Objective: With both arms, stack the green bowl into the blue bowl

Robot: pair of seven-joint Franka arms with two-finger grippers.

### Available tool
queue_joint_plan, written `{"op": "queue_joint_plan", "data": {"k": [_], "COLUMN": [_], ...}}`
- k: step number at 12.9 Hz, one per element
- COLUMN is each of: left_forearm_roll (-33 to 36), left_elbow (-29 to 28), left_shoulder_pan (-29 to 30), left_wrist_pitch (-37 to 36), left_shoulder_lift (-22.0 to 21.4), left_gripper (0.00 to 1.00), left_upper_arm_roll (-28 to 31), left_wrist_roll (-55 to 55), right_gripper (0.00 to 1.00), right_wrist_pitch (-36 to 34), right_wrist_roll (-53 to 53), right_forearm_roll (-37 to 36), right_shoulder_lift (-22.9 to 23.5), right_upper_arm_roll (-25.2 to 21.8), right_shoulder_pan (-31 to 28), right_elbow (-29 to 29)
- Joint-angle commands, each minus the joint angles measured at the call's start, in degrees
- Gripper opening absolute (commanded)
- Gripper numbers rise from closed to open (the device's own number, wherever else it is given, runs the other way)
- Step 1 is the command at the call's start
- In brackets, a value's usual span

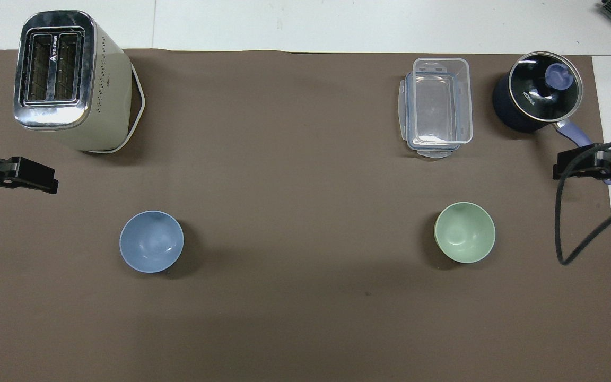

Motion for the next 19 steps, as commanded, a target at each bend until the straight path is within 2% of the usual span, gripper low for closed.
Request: {"op": "queue_joint_plan", "data": {"k": [1, 12, 16, 19], "left_forearm_roll": [0.9, 0.8, 0.4, -3.4], "left_elbow": [-0.9, -1.2, -4.8, -7.6], "left_shoulder_pan": [0.4, 0.3, 0.0, 0.0], "left_wrist_pitch": [-1.2, -1.2, 0.8, 3.6], "left_shoulder_lift": [-1.0, -1.0, -3.1, -4.5], "left_gripper": [1.00, 1.00, 1.00, 1.00], "left_upper_arm_roll": [0.1, 0.0, 0.0, -0.1], "left_wrist_roll": [-0.7, -1.1, -1.2, -0.8], "right_gripper": [1.00, 1.00, 1.00, 1.00], "right_wrist_pitch": [-0.5, -0.5, -0.5, -0.5], "right_wrist_roll": [-0.5, -0.5, -0.5, -0.5], "right_forearm_roll": [-0.1, -0.1, -0.1, -0.1], "right_shoulder_lift": [-0.1, -0.1, -0.1, -0.1], "right_upper_arm_roll": [0.0, 0.0, 0.0, 0.0], "right_shoulder_pan": [-0.5, -0.5, -0.5, -0.5], "right_elbow": [0.3, 0.3, 0.3, 0.3]}}
